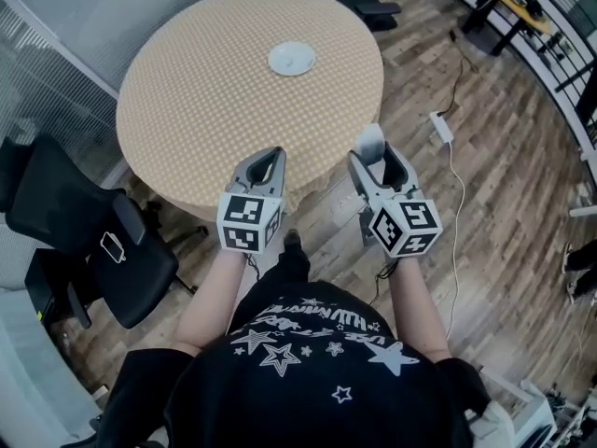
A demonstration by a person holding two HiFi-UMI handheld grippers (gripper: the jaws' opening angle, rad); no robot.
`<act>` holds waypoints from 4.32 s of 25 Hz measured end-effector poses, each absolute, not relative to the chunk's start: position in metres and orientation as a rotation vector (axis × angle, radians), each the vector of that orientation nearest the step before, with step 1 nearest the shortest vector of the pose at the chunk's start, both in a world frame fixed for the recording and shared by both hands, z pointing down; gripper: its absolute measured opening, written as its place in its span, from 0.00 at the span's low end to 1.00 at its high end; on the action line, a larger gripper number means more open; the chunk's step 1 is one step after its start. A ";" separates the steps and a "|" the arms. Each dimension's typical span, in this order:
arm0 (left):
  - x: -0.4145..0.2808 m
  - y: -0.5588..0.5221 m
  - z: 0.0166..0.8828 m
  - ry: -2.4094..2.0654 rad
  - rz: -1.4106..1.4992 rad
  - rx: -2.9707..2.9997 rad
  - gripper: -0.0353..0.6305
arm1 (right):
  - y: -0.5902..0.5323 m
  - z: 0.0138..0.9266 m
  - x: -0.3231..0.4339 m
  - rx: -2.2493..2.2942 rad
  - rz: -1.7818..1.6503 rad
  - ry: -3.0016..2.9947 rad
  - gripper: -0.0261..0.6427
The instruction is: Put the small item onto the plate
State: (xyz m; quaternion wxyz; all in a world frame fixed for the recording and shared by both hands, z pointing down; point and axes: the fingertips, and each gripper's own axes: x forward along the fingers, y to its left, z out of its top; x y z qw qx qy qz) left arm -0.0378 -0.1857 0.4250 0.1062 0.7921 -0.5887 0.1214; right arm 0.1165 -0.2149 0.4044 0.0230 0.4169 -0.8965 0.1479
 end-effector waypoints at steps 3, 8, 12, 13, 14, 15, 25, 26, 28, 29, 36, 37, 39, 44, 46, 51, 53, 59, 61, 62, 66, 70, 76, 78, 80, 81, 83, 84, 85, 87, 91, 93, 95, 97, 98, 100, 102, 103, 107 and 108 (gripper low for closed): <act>-0.053 -0.213 0.430 -1.726 0.357 2.323 0.05 | -0.240 0.407 0.102 1.286 0.457 -2.763 0.49; -0.077 -0.248 0.441 -1.711 0.348 2.293 0.05 | -0.274 0.409 0.083 1.299 0.471 -2.739 0.49; -0.088 -0.275 0.440 -1.686 0.365 2.342 0.05 | -0.296 0.405 0.070 1.319 0.447 -2.722 0.49; -0.091 -0.281 0.439 -1.680 0.362 2.350 0.05 | -0.301 0.404 0.068 1.328 0.443 -2.715 0.49; -0.094 -0.286 0.439 -1.673 0.357 2.354 0.05 | -0.305 0.404 0.065 1.336 0.440 -2.708 0.49; -0.097 -0.290 0.439 -1.666 0.352 2.356 0.05 | -0.309 0.404 0.063 1.343 0.438 -2.702 0.49; -0.106 -0.323 0.447 -1.645 0.328 2.339 0.05 | -0.340 0.412 0.048 1.314 0.434 -2.683 0.49; -0.107 -0.326 0.448 -1.653 0.332 2.331 0.05 | -0.345 0.413 0.048 1.304 0.434 -2.685 0.49; -0.110 -0.332 0.449 -1.677 0.338 2.312 0.05 | -0.356 0.417 0.049 1.283 0.442 -2.690 0.49; -0.112 -0.335 0.449 -1.693 0.341 2.299 0.05 | -0.364 0.420 0.049 1.272 0.448 -2.693 0.49; -0.135 -0.357 0.451 -1.858 0.364 2.134 0.05 | -0.422 0.425 0.027 1.074 0.468 -2.770 0.49; -0.136 -0.360 0.450 -1.880 0.363 2.112 0.05 | -0.430 0.424 0.024 1.039 0.464 -2.780 0.49; -0.138 -0.365 0.449 -1.927 0.359 2.063 0.05 | -0.445 0.425 0.019 0.974 0.463 -2.795 0.49; -0.139 -0.381 0.449 -1.991 0.355 1.975 0.05 | -0.484 0.429 0.015 0.898 0.480 -2.808 0.49; -0.141 -0.385 0.451 -2.011 0.357 1.943 0.05 | -0.495 0.434 0.012 0.864 0.500 -2.805 0.49; -0.145 -0.406 0.458 -2.055 0.360 1.870 0.05 | -0.523 0.450 0.001 0.763 0.531 -2.791 0.49; -0.146 -0.411 0.461 -2.073 0.363 1.834 0.05 | -0.531 0.460 -0.008 0.707 0.530 -2.780 0.49; -0.156 -0.418 0.473 -2.135 0.345 1.712 0.05 | -0.548 0.494 -0.033 0.556 0.508 -2.729 0.49; -0.158 -0.423 0.479 -2.146 0.352 1.689 0.05 | -0.554 0.504 -0.042 0.516 0.502 -2.717 0.49; -0.158 -0.425 0.482 -2.150 0.356 1.677 0.05 | -0.557 0.509 -0.046 0.496 0.497 -2.711 0.49; -0.159 -0.433 0.495 -2.158 0.368 1.637 0.05 | -0.565 0.529 -0.063 0.415 0.478 -2.684 0.49; -0.164 -0.438 0.507 -2.158 0.379 1.601 0.05 | -0.575 0.551 -0.081 0.363 0.474 -2.649 0.49; -0.169 -0.444 0.524 -2.137 0.406 1.556 0.05 | -0.578 0.579 -0.098 0.300 0.466 -2.593 0.49; -0.171 -0.444 0.530 -2.126 0.408 1.541 0.05 | -0.575 0.587 -0.103 0.271 0.440 -2.571 0.49; -0.174 -0.443 0.535 -2.120 0.409 1.528 0.05 | -0.573 0.594 -0.109 0.253 0.417 -2.558 0.49; -0.175 -0.443 0.537 -2.118 0.410 1.523 0.05 | -0.572 0.597 -0.112 0.248 0.410 -2.554 0.49; -0.175 -0.441 0.541 -2.116 0.416 1.515 0.05 | -0.570 0.603 -0.115 0.237 0.391 -2.542 0.49; -0.174 -0.440 0.543 -2.115 0.418 1.512 0.05 | -0.570 0.606 -0.117 0.230 0.378 -2.534 0.49; -0.173 -0.440 0.545 -2.113 0.419 1.508 0.05 | -0.570 0.608 -0.117 0.223 0.363 -2.526 0.49; -0.171 -0.439 0.547 -2.113 0.418 1.501 0.05 | -0.570 0.613 -0.117 0.216 0.330 -2.505 0.49; -0.170 -0.435 0.550 -2.115 0.416 1.485 0.05 | -0.567 0.618 -0.119 0.209 0.237 -2.450 0.49; -0.171 -0.432 0.551 -2.114 0.420 1.480 0.05 | -0.565 0.620 -0.123 0.215 0.222 -2.425 0.49; -0.171 -0.431 0.551 -2.116 0.425 1.477 0.05 | -0.565 0.623 -0.126 0.222 0.227 -2.399 0.49; -0.168 -0.430 0.550 -2.120 0.429 1.476 0.05 | -0.566 0.624 -0.125 0.230 0.228 -2.382 0.49; -0.166 -0.430 0.550 -2.120 0.431 1.475 0.05 | -0.567 0.624 -0.124 0.234 0.227 -2.379 0.49; -0.161 -0.430 0.549 -2.116 0.433 1.475 0.05 | -0.568 0.624 -0.122 0.239 0.226 -2.374 0.49; -0.157 -0.430 0.549 -2.109 0.442 1.481 0.05 | -0.568 0.625 -0.122 0.239 0.229 -2.368 0.49; -0.156 -0.430 0.548 -2.109 0.447 1.487 0.05 | -0.568 0.625 -0.122 0.242 0.235 -2.369 0.49; -0.151 -0.430 0.538 -2.105 0.427 1.544 0.05 | -0.572 0.617 -0.120 0.301 0.310 -2.431 0.49; -0.150 -0.429 0.536 -2.097 0.417 1.561 0.05 | -0.573 0.614 -0.116 0.325 0.329 -2.442 0.49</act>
